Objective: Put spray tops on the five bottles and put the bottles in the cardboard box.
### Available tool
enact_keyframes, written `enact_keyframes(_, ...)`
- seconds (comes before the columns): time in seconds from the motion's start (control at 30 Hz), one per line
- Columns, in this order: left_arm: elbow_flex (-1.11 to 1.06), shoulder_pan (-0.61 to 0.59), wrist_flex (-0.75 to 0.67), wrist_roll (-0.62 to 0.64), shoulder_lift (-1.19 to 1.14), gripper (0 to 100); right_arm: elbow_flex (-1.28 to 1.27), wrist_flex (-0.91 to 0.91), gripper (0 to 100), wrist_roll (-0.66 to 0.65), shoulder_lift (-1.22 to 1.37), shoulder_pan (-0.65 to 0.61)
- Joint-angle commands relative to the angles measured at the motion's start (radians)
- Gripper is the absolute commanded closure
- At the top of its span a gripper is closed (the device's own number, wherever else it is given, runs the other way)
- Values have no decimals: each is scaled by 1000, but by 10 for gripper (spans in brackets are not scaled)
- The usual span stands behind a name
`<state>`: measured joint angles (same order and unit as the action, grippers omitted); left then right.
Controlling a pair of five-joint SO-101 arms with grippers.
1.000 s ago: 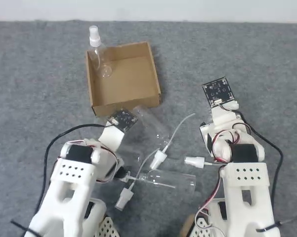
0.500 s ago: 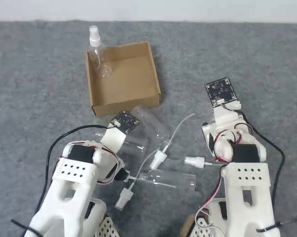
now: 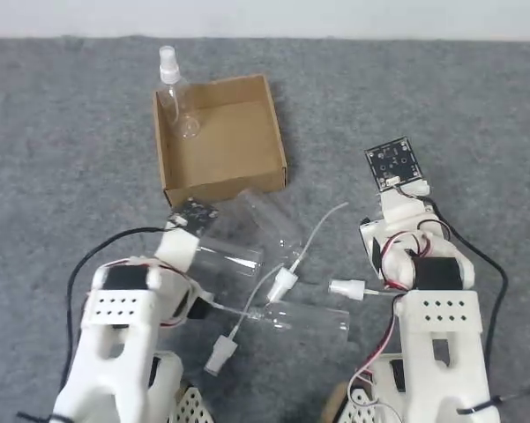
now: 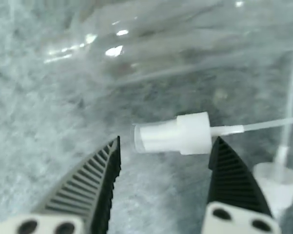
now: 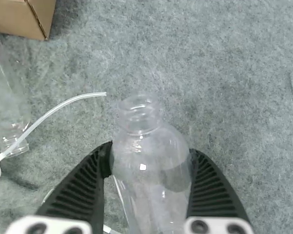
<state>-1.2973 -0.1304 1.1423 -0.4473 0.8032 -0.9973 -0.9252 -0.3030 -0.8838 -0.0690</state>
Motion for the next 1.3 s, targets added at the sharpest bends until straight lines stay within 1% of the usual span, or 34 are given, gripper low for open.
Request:
enact_keyframes(0.0, 21, -87, -29, -57, 6, 728, 18, 24, 923, 2, -27, 13)
enact_keyframes(0.07, 24, -133, -46, -72, 6, 728, 18, 24, 923, 2, -27, 13)
enact_keyframes(0.27, 27, -265, -160, -77, 6, 728, 18, 24, 923, 2, -27, 13)
enact_keyframes(0.43, 45, -322, -167, -72, 0, 728, 18, 24, 923, 2, -27, 13)
enact_keyframes(0.6, 120, -413, -163, -69, -2, 728, 18, 24, 923, 0, -27, 13)
enact_keyframes(0.7, 156, -433, -130, -14, -2, 726, 18, 24, 923, 0, -27, 13)
enact_keyframes(0.83, 219, -427, 3, 41, -2, 725, 18, 24, 923, 0, -27, 13)
enact_keyframes(0.93, 265, -427, 63, 109, -2, 725, 18, 24, 923, 0, -27, 13)
enact_keyframes(1.03, 274, -427, 84, 169, -2, 725, 18, 24, 923, 0, -27, 13)
enact_keyframes(1.27, 274, -427, 84, 336, -2, 724, 18, 24, 923, 0, -27, 13)
